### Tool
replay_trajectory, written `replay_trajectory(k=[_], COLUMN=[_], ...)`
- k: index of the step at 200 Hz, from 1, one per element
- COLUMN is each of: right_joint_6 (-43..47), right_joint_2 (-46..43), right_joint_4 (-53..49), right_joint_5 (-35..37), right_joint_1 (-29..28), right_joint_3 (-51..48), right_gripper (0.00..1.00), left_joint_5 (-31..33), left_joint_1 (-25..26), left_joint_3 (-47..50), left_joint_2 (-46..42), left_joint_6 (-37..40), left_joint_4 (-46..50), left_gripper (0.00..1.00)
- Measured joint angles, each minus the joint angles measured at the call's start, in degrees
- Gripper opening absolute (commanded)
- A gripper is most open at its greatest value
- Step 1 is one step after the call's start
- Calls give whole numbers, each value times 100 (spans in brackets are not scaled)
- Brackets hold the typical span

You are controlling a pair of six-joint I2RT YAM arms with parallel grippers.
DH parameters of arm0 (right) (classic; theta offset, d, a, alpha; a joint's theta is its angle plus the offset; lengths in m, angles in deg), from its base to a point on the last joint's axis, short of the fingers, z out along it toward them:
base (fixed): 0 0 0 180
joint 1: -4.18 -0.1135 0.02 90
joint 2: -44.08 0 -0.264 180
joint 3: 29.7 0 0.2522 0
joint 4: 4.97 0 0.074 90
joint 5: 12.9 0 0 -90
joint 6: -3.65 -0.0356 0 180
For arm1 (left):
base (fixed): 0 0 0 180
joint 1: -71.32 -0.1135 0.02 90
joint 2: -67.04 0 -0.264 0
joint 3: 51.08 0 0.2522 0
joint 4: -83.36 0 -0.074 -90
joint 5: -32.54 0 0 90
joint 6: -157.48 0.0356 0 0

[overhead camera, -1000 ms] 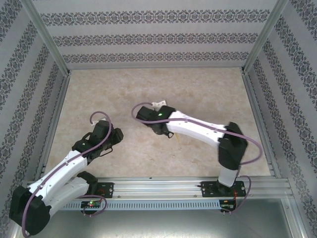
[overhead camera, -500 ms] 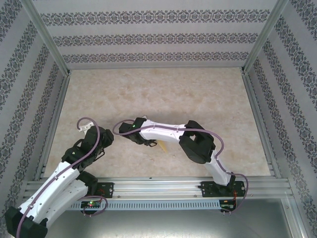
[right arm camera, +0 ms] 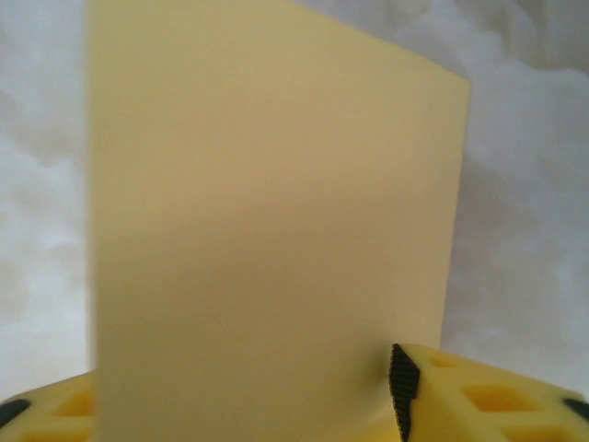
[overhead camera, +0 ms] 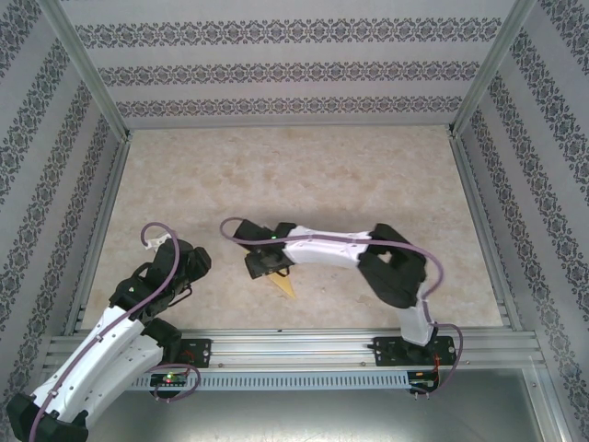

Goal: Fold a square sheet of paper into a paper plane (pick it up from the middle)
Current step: Turn over the paper at the center of the table, then rotate the paper at the center of the table.

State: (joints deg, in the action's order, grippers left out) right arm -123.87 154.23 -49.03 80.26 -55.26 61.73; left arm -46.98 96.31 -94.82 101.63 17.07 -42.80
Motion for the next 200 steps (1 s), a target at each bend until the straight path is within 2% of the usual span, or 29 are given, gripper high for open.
replay_trajectory(k=[24,45,61,81,108,144,200], right_joint_6=[-162,-428,-542,-673,-922,-1134,-1648], right_joint_2=[-1189,-1587,-1526,-1397,-1117,-658,-310], right_joint_4=[1268,2293,2691,2959,3477,3954,4402], right_joint_5=[-800,-1416,-1714,-2015,-2492,-2918,-2826], right_joint_1=[389,772,975,1058,1060,1058,1344], right_joint_3=[-1084,-1766,-2061,-2306,-2529,-2566,-2726], right_gripper=[73,72,67,51,36,32,30], left_joint_5=[-275,-632,-933,-1294,-1755,-2146,-2424], left_joint_1=[-4,-7,-13,-17,-26,-24,-22], left_joint_3=[0,2,13,13,-4,-66,-138], left_joint_2=[162,468,815,1360,2105,2793,3191], left_joint_6=[0,0,2,11,63,85,87], left_joint_4=[-7,-151,-382,-684,-1034,-1401,-1700], left_gripper=[61,61,61,61,60,59,60])
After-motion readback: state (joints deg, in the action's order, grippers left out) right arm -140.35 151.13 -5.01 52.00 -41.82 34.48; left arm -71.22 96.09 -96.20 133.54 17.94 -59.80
